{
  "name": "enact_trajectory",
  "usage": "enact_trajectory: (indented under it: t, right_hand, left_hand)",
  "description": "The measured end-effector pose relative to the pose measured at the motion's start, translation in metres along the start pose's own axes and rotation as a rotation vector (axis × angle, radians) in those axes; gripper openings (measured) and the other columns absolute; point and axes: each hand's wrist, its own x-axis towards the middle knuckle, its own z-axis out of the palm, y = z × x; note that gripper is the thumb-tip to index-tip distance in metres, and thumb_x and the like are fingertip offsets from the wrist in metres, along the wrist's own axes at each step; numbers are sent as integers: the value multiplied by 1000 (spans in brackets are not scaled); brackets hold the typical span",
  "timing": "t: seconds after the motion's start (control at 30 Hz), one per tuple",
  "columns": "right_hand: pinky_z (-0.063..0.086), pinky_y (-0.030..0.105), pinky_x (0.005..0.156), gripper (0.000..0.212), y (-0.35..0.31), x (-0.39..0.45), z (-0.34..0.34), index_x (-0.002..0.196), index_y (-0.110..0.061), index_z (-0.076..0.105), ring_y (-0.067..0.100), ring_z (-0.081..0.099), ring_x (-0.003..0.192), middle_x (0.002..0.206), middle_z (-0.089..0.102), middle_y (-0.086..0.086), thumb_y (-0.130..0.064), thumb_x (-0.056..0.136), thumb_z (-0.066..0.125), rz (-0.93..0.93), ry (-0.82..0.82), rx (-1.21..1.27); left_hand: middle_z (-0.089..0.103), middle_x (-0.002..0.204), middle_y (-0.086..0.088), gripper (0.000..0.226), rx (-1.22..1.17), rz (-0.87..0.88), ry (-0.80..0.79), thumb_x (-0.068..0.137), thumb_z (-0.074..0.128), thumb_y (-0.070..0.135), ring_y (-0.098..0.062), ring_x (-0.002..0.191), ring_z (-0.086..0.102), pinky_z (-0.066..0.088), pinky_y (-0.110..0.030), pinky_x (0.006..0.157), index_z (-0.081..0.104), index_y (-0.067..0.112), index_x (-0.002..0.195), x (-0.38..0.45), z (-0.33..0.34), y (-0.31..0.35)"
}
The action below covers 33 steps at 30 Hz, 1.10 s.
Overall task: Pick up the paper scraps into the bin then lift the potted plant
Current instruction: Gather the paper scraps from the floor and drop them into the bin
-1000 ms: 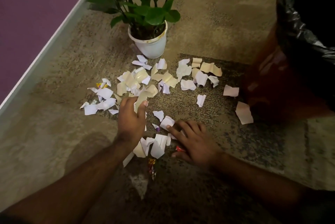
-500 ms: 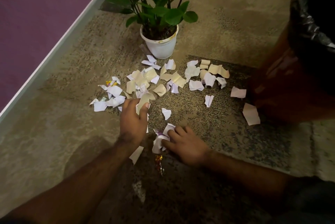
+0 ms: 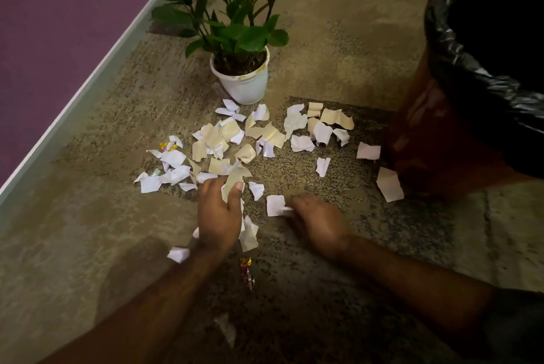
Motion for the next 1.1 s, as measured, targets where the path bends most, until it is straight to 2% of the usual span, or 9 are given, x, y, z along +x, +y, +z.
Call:
enact_trajectory:
  t: [0.2, 0.3, 0.37, 0.43, 0.5, 0.57, 0.73, 0.83, 1.1]
  right_hand:
    - [34, 22, 55, 19, 6, 22, -27, 87, -13, 62, 13, 57, 68, 75, 63, -1, -27, 97, 54, 223, 334, 509]
    - [34, 17, 53, 17, 7, 34, -40, 83, -18, 59, 8, 54, 66, 72, 60, -6, -28, 96, 56, 293, 398, 625]
    - [42, 17, 59, 14, 2, 43, -51, 87, -21, 64, 5, 59, 72, 77, 64, -8, -28, 96, 56, 339, 442, 767]
    - [45, 17, 63, 15, -5, 53, -63, 88, -19, 67, 2, 60, 74, 78, 65, -8, -27, 96, 56, 344, 482, 854]
    - [40, 15, 58, 20, -14, 61, -74, 79, -21, 65, -3, 54, 64, 68, 60, -10, -27, 96, 56, 310, 523, 876]
    - [42, 21, 59, 24, -23, 64, -87, 76, -20, 65, 2, 55, 62, 66, 61, -7, -28, 96, 56, 294, 544, 920]
    - [55, 47, 68, 24, -44, 49, -139, 81, -8, 65, 31, 67, 74, 77, 70, 15, -26, 95, 57, 247, 662, 965]
    - [55, 44, 63, 26, -53, 38, -182, 76, -12, 60, 18, 64, 65, 71, 68, 7, -30, 94, 57, 247, 782, 930]
    - [50, 32, 52, 27, -37, 8, -323, 73, -16, 62, 11, 61, 61, 66, 67, 2, -31, 95, 57, 124, 1080, 806]
  left_hand:
    - [63, 120, -5, 33, -78, -12, -45, 95, 56, 32, -14, 110, 54, 34, -21, 89, 60, 11, 120, 10, 20, 44]
    - [60, 126, 1, 38, -76, -54, -136, 95, 55, 35, -12, 114, 53, 36, -24, 93, 54, 16, 128, 28, 19, 61]
    - [61, 119, 6, 37, -139, -141, -140, 93, 57, 32, -12, 109, 55, 39, -23, 89, 55, 18, 127, 36, 13, 71]
    - [62, 108, 13, 31, -219, -199, -91, 91, 59, 27, -10, 99, 58, 41, -13, 81, 60, 19, 121, 38, 7, 82]
    - [67, 91, 18, 16, -324, -195, -50, 89, 60, 19, -1, 85, 63, 40, 0, 64, 67, 24, 102, 36, 4, 91]
    - [65, 80, 22, 17, -417, -157, -20, 88, 60, 13, 9, 73, 62, 39, 3, 57, 65, 29, 85, 35, 0, 108]
    - [69, 71, 7, 13, -659, -56, 24, 86, 60, 10, -1, 63, 63, 47, -13, 56, 69, 19, 82, 35, -9, 173]
    - [67, 65, 9, 9, -765, 54, 27, 79, 61, 18, -3, 60, 61, 47, -15, 54, 69, 15, 80, 38, -17, 225]
    - [62, 59, 7, 11, -995, 254, -172, 69, 59, 25, -12, 58, 56, 45, -29, 55, 64, 16, 66, 52, -31, 367]
